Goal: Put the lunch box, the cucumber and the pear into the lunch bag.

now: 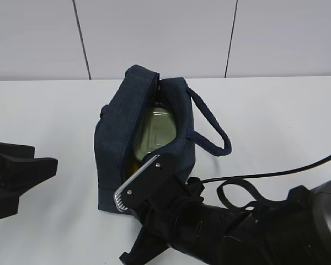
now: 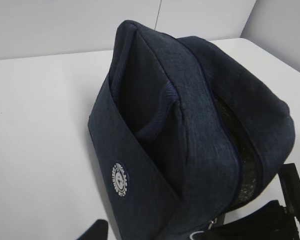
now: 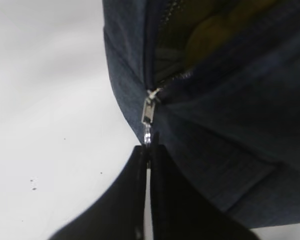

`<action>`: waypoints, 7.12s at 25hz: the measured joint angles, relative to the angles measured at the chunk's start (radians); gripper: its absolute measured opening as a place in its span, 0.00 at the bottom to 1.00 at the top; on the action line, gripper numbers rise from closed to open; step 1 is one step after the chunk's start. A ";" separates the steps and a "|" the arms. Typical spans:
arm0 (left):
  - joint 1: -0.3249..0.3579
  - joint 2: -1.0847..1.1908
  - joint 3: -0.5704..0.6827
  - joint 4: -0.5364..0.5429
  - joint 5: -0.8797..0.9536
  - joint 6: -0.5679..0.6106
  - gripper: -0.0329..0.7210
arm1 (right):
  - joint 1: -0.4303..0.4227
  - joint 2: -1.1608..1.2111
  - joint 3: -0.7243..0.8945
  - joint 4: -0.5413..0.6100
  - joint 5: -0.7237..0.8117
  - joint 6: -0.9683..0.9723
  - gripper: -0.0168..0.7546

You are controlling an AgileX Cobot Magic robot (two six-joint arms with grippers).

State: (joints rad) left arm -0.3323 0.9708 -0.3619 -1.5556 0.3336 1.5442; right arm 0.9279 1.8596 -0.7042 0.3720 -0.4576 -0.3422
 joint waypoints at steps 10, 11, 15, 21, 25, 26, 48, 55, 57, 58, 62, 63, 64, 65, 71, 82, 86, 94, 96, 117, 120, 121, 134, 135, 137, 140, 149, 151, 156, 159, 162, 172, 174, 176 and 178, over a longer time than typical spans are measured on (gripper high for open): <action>0.000 0.000 0.000 -0.009 0.004 0.000 0.50 | 0.000 -0.067 0.000 0.002 0.140 0.000 0.02; 0.000 0.000 0.000 -0.013 0.005 0.000 0.50 | 0.000 -0.077 0.000 0.002 0.152 0.000 0.02; 0.000 0.000 0.000 -0.015 0.005 0.000 0.50 | 0.000 -0.143 0.000 0.002 0.210 0.000 0.02; 0.000 0.000 0.000 -0.015 0.009 0.000 0.50 | 0.000 -0.223 0.000 -0.010 0.238 -0.029 0.02; 0.000 0.000 0.000 -0.002 0.010 0.000 0.50 | 0.000 -0.263 0.000 -0.012 0.257 -0.061 0.02; 0.000 0.000 0.000 0.004 0.012 0.000 0.50 | 0.000 -0.270 0.000 -0.012 0.262 -0.068 0.02; 0.000 0.186 0.000 -0.068 0.128 0.372 0.50 | 0.000 -0.318 -0.101 -0.012 0.325 -0.096 0.02; 0.000 0.245 -0.001 -0.178 0.157 0.496 0.50 | 0.000 -0.318 -0.101 -0.012 0.325 -0.096 0.02; 0.000 0.278 -0.007 -0.178 0.168 0.497 0.50 | 0.000 -0.318 -0.101 -0.012 0.325 -0.096 0.02; 0.000 0.297 -0.014 -0.178 0.174 0.497 0.50 | 0.000 -0.318 -0.101 -0.014 0.325 -0.096 0.02; 0.000 0.364 -0.060 -0.178 0.192 0.497 0.48 | 0.000 -0.318 -0.103 -0.014 0.325 -0.096 0.02; 0.000 0.380 -0.073 -0.178 0.193 0.497 0.47 | 0.000 -0.318 -0.103 -0.014 0.325 -0.096 0.02; 0.000 0.396 -0.084 -0.178 0.194 0.497 0.46 | 0.000 -0.318 -0.103 -0.014 0.325 -0.096 0.02; 0.000 0.411 -0.096 -0.178 0.196 0.497 0.46 | 0.000 -0.318 -0.103 -0.014 0.327 -0.096 0.02; 0.000 0.483 -0.141 -0.178 0.215 0.497 0.39 | 0.000 -0.318 -0.103 -0.014 0.333 -0.096 0.02; 0.000 0.540 -0.149 -0.178 0.285 0.497 0.06 | -0.009 -0.318 -0.129 0.014 0.357 -0.096 0.02; 0.000 0.540 -0.149 -0.178 0.282 0.497 0.05 | -0.066 -0.318 -0.176 0.119 0.380 -0.096 0.02; 0.000 0.541 -0.150 -0.178 0.281 0.497 0.05 | -0.200 -0.318 -0.280 0.216 0.494 -0.096 0.02; 0.000 0.541 -0.150 -0.178 0.281 0.497 0.05 | -0.228 -0.318 -0.311 0.251 0.521 -0.096 0.02; 0.000 0.541 -0.150 -0.178 0.281 0.497 0.05 | -0.491 -0.023 -0.669 0.415 0.713 -0.096 0.02; 0.000 0.541 -0.150 -0.178 0.281 0.497 0.05 | -0.492 0.035 -0.740 0.417 0.724 -0.096 0.02; 0.000 0.541 -0.150 -0.178 0.281 0.497 0.05 | -0.492 0.055 -0.765 0.419 0.733 -0.096 0.02; 0.000 0.541 -0.150 -0.178 0.282 0.497 0.05 | -0.621 0.223 -0.916 0.544 0.822 -0.096 0.02; 0.000 0.541 -0.150 -0.178 0.282 0.497 0.05 | -0.628 0.237 -0.929 0.547 0.835 -0.096 0.02; 0.000 0.541 -0.150 -0.178 0.282 0.497 0.05 | -0.630 0.262 -0.953 0.549 0.845 -0.096 0.02; 0.000 0.541 -0.150 -0.178 0.281 0.497 0.05 | -0.630 0.299 -0.978 0.553 0.851 -0.096 0.02; 0.000 0.541 -0.150 -0.178 0.277 0.497 0.05 | -0.645 0.361 -1.009 0.566 0.858 -0.080 0.02; 0.000 0.541 -0.150 -0.178 0.277 0.497 0.05 | -0.654 0.367 -1.013 0.570 0.871 -0.071 0.02; 0.000 0.541 -0.151 -0.178 0.276 0.497 0.05 | -0.678 0.394 -1.015 0.597 0.924 -0.064 0.02; 0.000 0.541 -0.151 -0.178 0.275 0.497 0.05 | -0.685 0.410 -1.017 0.606 0.944 -0.064 0.02; 0.000 0.541 -0.151 -0.178 0.275 0.497 0.05 | -0.685 0.411 -1.019 0.608 0.944 -0.062 0.02; 0.000 0.542 -0.150 -0.178 0.254 0.497 0.36 | -0.687 0.394 -1.035 0.593 0.951 -0.152 0.55; 0.000 0.542 -0.150 -0.178 0.253 0.497 0.44 | -0.687 0.372 -1.035 0.593 0.953 -0.179 0.58; 0.000 0.542 -0.150 -0.178 0.252 0.496 0.47 | -0.691 0.336 -1.037 0.591 0.955 -0.208 0.60; 0.000 0.540 -0.150 -0.178 0.252 0.496 0.49 | -0.691 0.305 -1.037 0.583 0.957 -0.222 0.61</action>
State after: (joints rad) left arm -0.3323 1.5105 -0.5121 -1.7331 0.5858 2.0398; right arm 0.2370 2.1650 -1.7411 0.9549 0.4995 -0.5640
